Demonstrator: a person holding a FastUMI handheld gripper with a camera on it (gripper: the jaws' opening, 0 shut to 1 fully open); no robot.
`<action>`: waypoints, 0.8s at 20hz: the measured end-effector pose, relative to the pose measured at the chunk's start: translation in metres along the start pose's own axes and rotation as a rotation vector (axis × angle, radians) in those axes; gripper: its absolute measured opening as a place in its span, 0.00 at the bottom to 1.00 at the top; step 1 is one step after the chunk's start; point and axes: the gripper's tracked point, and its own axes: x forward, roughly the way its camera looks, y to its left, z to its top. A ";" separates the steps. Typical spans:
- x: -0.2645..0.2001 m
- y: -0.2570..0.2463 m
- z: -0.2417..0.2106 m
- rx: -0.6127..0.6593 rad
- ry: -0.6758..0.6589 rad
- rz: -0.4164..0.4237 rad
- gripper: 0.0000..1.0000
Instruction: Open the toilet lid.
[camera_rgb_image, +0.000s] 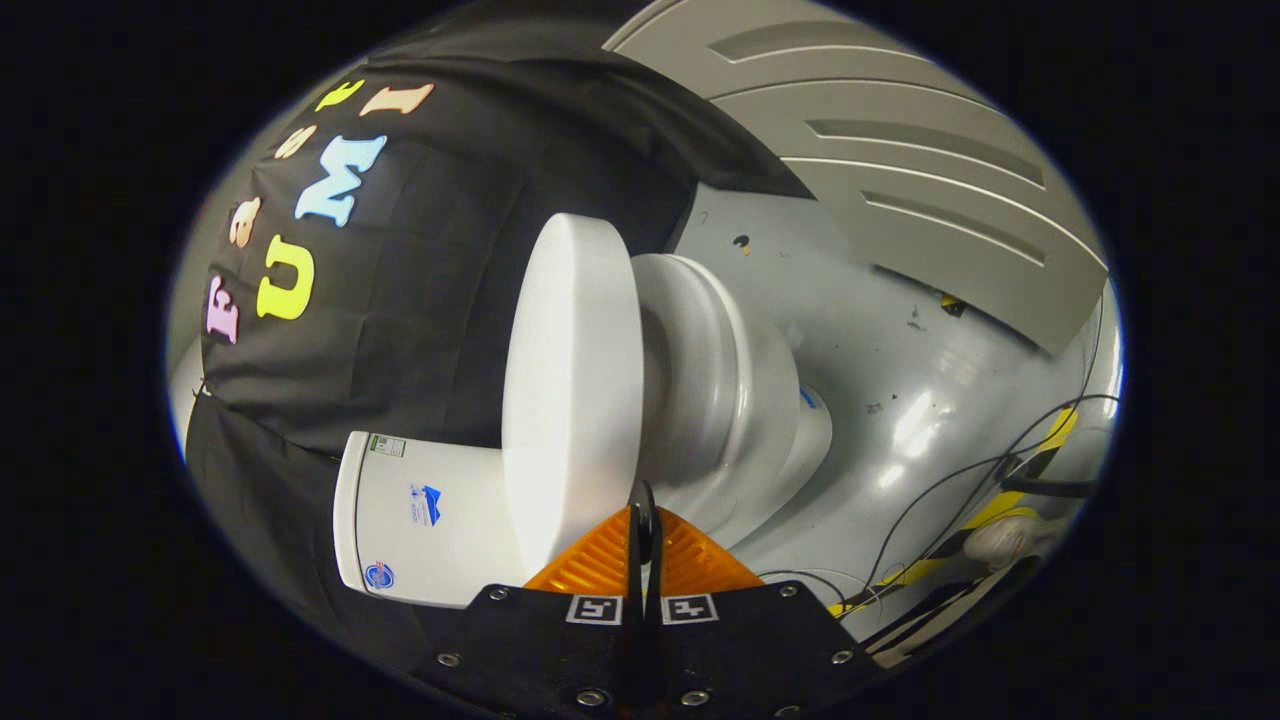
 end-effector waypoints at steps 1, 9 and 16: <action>-0.003 0.005 0.001 -0.019 -0.020 -0.005 0.00; -0.024 0.048 0.002 -0.187 -0.138 -0.045 0.00; -0.041 0.092 -0.002 -0.362 -0.236 -0.065 0.00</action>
